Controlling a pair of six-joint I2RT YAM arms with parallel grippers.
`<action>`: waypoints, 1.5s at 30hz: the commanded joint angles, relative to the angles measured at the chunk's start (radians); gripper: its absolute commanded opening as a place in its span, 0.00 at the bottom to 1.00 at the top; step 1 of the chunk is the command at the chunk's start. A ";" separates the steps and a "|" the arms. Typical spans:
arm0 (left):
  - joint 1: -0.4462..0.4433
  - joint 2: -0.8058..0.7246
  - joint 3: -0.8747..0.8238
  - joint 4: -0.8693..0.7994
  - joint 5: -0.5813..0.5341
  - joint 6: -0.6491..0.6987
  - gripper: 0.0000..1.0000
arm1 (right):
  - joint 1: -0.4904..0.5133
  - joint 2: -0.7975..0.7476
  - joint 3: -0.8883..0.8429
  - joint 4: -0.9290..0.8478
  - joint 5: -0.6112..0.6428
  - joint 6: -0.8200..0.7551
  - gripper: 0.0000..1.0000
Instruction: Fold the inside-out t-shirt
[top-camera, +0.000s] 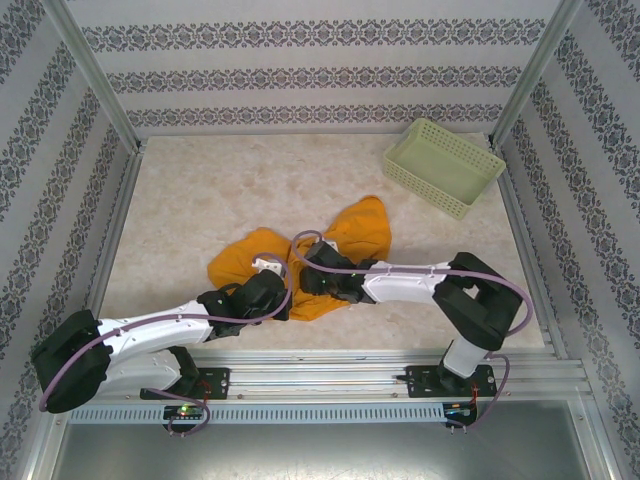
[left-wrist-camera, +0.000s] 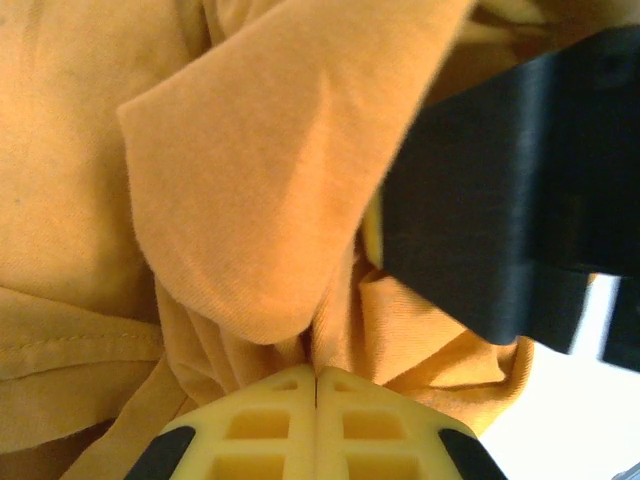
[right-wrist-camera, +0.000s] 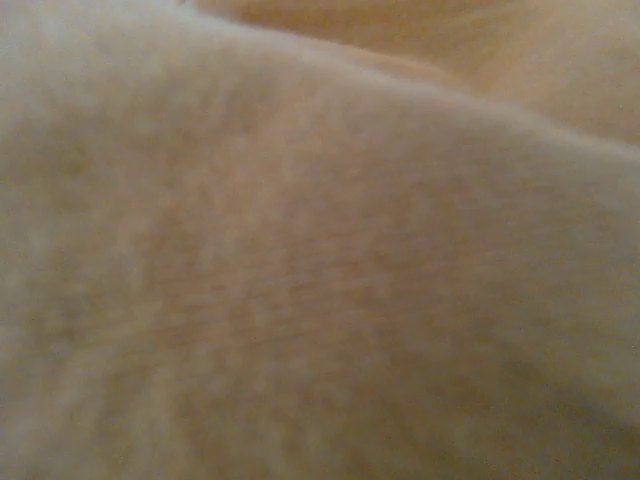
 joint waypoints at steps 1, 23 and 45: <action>0.004 -0.011 -0.007 0.022 -0.013 -0.004 0.00 | -0.005 0.026 0.050 0.013 -0.023 -0.015 0.27; 0.082 -0.016 0.057 -0.020 0.027 0.072 0.12 | 0.106 -0.426 -0.067 -0.218 0.221 -0.094 0.00; 0.132 0.091 0.262 -0.024 0.091 0.314 0.69 | 0.081 -0.427 -0.154 -0.117 0.164 -0.046 0.33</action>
